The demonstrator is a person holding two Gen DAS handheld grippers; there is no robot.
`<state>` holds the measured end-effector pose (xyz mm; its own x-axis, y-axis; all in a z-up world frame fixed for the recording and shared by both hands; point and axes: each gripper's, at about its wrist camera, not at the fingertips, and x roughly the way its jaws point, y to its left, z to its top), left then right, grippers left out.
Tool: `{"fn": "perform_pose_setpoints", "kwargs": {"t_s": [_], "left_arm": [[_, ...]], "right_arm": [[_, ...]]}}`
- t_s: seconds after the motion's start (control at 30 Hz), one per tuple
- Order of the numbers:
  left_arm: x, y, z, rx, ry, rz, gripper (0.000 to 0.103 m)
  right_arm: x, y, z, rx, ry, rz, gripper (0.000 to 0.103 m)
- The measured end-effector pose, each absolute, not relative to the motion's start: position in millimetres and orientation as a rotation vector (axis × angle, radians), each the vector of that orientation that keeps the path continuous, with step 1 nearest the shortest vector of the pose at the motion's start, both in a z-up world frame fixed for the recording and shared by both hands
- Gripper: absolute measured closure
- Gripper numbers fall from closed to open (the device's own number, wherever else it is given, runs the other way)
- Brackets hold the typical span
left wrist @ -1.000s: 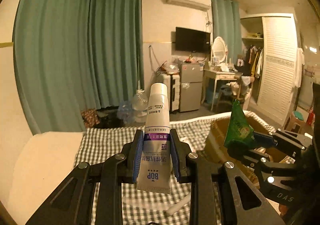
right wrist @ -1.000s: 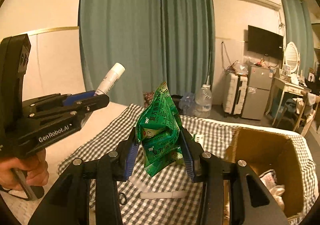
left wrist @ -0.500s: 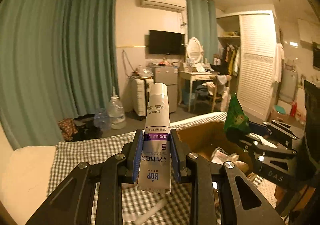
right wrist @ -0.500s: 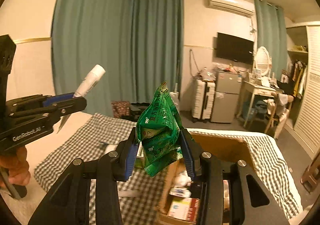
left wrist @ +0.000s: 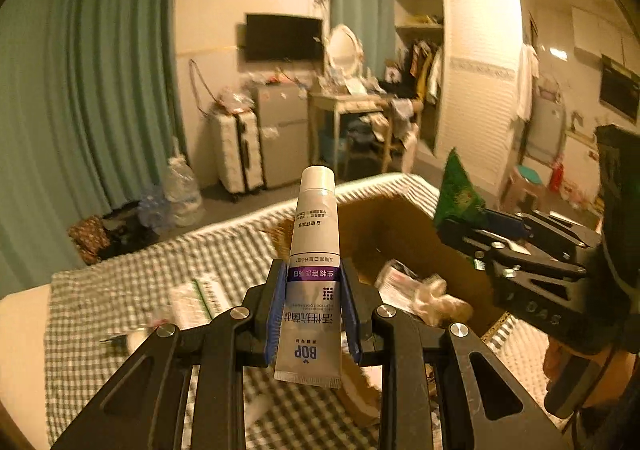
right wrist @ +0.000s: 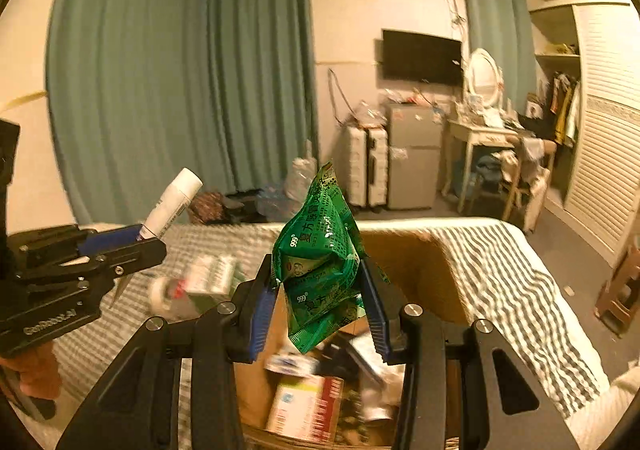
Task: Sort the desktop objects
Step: 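Lift and carry the tube and green packet over the cardboard box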
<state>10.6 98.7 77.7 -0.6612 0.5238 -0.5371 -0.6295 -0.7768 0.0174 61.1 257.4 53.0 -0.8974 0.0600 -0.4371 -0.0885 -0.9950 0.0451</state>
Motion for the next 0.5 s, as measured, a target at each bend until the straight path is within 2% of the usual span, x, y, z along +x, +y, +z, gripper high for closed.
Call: {"fn": "perform_pose_setpoints", "kwargs": {"t_s": [0.3,0.5], "left_arm": [[-11,164,26,-0.813,0.35,2.246,0.077],[-31,178,-6,-0.915,0.372,2.214,0.077]], "right_arm": [[31,309,8,-0.87,0.264,2.909,0.063],[21,328,-15,-0.978,0.336,2.866,0.061]]}}
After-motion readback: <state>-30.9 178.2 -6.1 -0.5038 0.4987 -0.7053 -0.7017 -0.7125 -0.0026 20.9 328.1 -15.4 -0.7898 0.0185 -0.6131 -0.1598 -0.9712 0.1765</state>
